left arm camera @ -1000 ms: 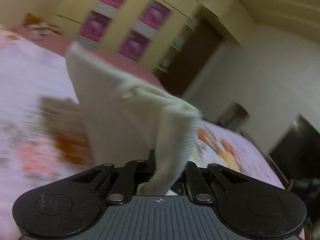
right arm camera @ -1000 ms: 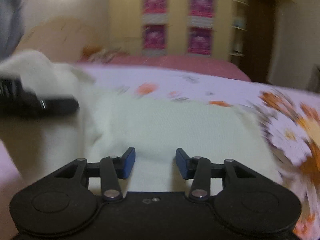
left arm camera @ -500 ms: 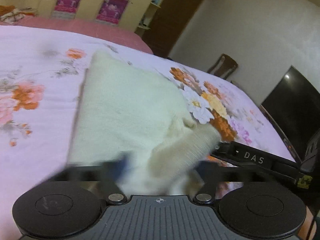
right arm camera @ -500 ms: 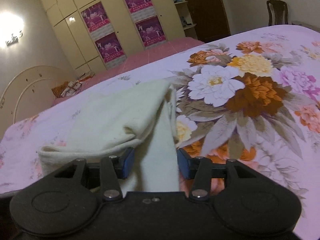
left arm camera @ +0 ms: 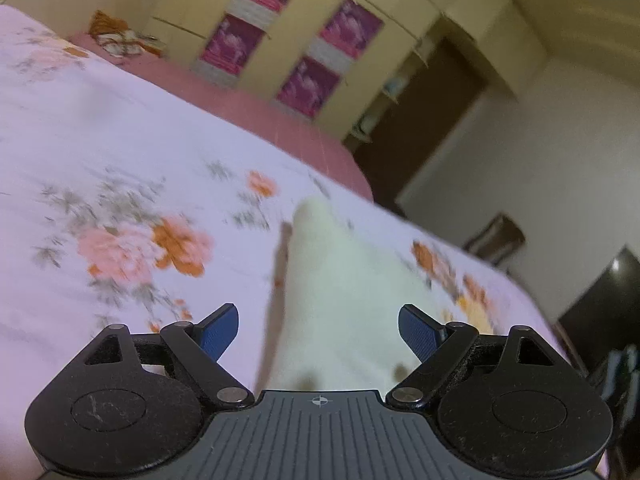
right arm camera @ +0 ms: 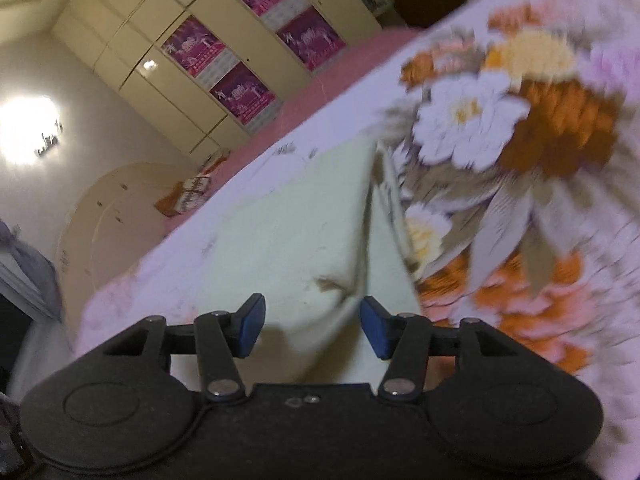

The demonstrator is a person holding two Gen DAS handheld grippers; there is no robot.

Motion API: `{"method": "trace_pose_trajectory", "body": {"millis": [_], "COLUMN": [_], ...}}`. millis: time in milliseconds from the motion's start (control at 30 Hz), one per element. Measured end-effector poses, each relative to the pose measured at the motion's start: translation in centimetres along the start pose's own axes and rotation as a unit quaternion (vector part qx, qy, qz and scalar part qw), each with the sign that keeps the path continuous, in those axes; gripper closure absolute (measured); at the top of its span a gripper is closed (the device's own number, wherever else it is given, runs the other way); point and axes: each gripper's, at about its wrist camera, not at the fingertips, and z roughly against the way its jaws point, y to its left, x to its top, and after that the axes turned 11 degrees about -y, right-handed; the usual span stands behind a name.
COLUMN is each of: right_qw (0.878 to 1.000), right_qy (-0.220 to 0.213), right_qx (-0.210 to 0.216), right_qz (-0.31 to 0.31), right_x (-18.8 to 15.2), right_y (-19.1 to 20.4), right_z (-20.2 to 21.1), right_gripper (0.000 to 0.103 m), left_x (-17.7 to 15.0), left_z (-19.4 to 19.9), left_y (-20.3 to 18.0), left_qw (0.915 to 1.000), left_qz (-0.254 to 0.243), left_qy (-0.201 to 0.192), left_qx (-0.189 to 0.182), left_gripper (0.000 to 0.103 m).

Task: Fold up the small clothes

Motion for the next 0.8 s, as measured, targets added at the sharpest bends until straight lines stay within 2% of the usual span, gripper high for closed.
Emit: {"method": "trace_pose_trajectory", "body": {"millis": [133,200,267,367,433,533,633,733,800], "right_qw": [1.000,1.000,0.999,0.994,0.987,0.962,0.950,0.959,0.966], "right_qy": [0.004,0.002,0.002,0.000,-0.006,-0.018,-0.018,0.007,0.013], "right_qx": [-0.002,-0.002,-0.005,-0.005,-0.004,0.003,-0.005,-0.046,-0.049], "right_qz": [0.001,0.009,0.040,0.105,0.162,0.273,0.311,0.281,0.254], "right_x": [0.3,0.5,0.6,0.7,0.7,1.0,1.7,2.2,2.1], "right_y": [-0.2,0.0,0.8,2.3,3.6,6.1,6.4,3.9,2.9], "right_z": [-1.3,-2.1,-2.9,-3.5,-3.7,-3.2,-2.3,-3.0,-3.0], "right_gripper": [0.051,0.058,0.072,0.083,0.085,0.087,0.087,0.087,0.087], "left_x": [-1.4,-2.6,-3.7,-4.7,-4.6,-4.4,-4.6,-5.3,-5.4], "left_z": [-1.8,-2.8,-3.6,-4.2,-4.3,-4.4,-4.6,-4.8,-4.6], "left_y": [-0.3,-0.7,-1.0,-1.6,-1.9,-2.4,-2.7,-3.0,-3.3], "left_qw": [0.9983,0.9967,0.9952,0.9939,0.9938,0.9940,0.9934,0.9913,0.9890], "left_qz": [-0.044,-0.061,-0.065,-0.081,-0.081,-0.076,-0.081,-0.100,-0.117], "left_qy": [0.034,0.049,0.071,0.072,0.075,0.078,0.081,0.085,0.090], "left_qx": [0.018,0.020,0.018,0.020,0.015,0.010,0.005,0.008,0.006], "left_gripper": [0.017,0.017,0.017,0.017,0.017,0.017,0.017,0.017,0.017]}}
